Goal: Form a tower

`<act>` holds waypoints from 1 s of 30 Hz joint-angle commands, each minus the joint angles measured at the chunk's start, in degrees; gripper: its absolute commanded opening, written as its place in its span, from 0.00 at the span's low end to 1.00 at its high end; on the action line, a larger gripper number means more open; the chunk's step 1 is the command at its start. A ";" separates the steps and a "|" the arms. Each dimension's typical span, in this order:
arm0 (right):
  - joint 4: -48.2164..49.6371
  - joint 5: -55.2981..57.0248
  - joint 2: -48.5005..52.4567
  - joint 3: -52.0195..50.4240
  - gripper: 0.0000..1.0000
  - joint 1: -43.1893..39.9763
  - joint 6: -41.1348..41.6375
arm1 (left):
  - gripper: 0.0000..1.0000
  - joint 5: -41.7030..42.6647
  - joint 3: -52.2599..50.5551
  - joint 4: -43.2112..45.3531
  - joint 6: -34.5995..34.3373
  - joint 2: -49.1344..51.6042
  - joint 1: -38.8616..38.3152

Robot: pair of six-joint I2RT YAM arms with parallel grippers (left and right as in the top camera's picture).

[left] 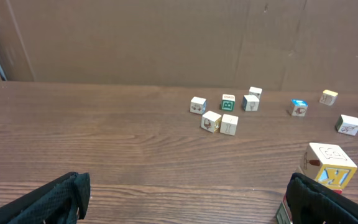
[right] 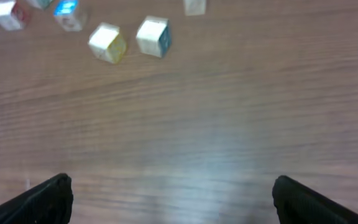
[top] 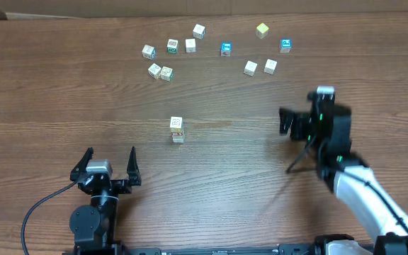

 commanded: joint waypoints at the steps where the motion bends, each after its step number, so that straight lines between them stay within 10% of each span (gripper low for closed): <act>1: 6.05 -3.45 -3.30 -8.22 1.00 -1.09 -0.42 | 1.00 -0.20 -0.20 -0.15 0.92 -0.68 0.22; 30: 3.15 -7.43 -32.70 -28.00 1.00 -4.20 0.26 | 1.00 -0.20 -0.20 -0.15 0.92 -0.68 0.22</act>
